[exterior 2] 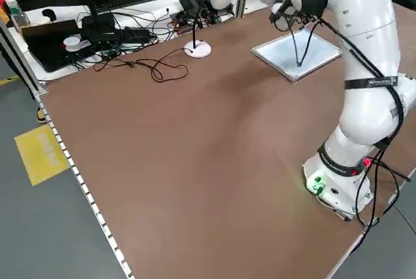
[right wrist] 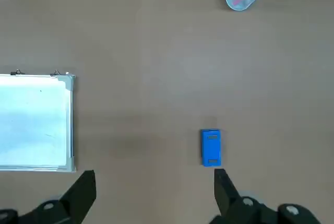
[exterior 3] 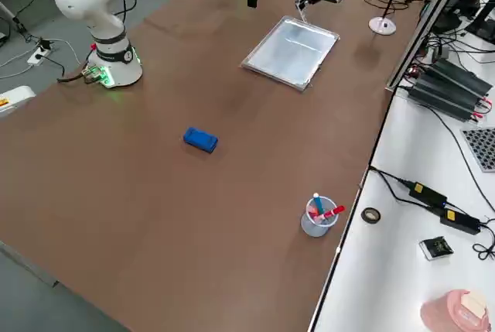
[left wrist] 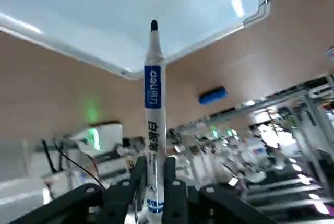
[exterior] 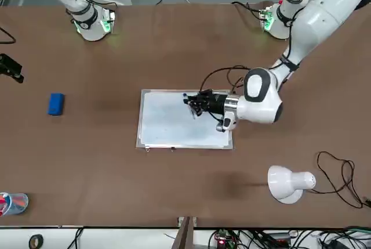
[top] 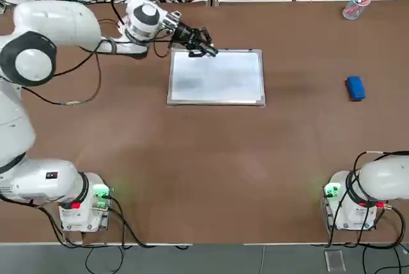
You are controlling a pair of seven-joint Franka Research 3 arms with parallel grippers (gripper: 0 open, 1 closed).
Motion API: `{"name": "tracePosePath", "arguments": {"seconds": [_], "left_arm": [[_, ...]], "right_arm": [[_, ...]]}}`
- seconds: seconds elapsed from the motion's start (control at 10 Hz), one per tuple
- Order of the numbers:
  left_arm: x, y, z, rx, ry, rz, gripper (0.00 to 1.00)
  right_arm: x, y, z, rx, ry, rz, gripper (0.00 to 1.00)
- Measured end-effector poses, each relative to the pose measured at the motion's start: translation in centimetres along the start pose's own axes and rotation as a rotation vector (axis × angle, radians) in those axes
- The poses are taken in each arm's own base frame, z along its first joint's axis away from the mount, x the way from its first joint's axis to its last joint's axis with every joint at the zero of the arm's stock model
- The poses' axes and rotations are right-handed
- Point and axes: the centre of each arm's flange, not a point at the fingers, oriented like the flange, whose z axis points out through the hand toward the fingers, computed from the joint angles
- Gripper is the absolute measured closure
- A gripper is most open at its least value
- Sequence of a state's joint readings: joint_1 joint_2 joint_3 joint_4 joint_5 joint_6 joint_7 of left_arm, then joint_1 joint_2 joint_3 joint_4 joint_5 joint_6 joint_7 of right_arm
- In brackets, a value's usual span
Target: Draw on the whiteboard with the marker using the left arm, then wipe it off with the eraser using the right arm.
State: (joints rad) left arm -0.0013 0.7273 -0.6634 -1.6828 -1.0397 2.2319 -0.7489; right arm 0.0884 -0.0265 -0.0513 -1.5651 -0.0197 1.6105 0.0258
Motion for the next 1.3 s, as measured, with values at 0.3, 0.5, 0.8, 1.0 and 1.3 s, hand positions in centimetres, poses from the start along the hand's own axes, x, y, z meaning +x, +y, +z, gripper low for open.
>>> {"name": "tracePosePath", "arguments": {"seconds": [0.3, 0.5, 0.8, 1.0, 1.3], "left_arm": [[1.0, -0.2, 3.0, -0.073, -0.083, -0.114, 0.83], [1.9, -0.3, 4.8, -0.106, -0.095, -0.162, 0.83], [3.6, -0.6, 7.3, -0.129, -0.108, -0.210, 0.83], [4.5, -0.8, 8.6, -0.132, -0.109, -0.226, 0.83], [5.6, -1.2, 10.0, -0.132, -0.107, -0.232, 0.83]], "right_arm": [[0.0, 0.0, 0.0, 0.000, -0.001, 0.000, 0.00], [0.0, 0.0, 0.0, 0.000, -0.001, 0.000, 0.00], [0.0, 0.0, 0.1, 0.000, -0.002, 0.000, 0.00], [0.0, 0.0, 0.1, 0.000, -0.002, 0.000, 0.00], [0.1, 0.0, 0.2, 0.000, -0.003, 0.000, 0.00]]}}
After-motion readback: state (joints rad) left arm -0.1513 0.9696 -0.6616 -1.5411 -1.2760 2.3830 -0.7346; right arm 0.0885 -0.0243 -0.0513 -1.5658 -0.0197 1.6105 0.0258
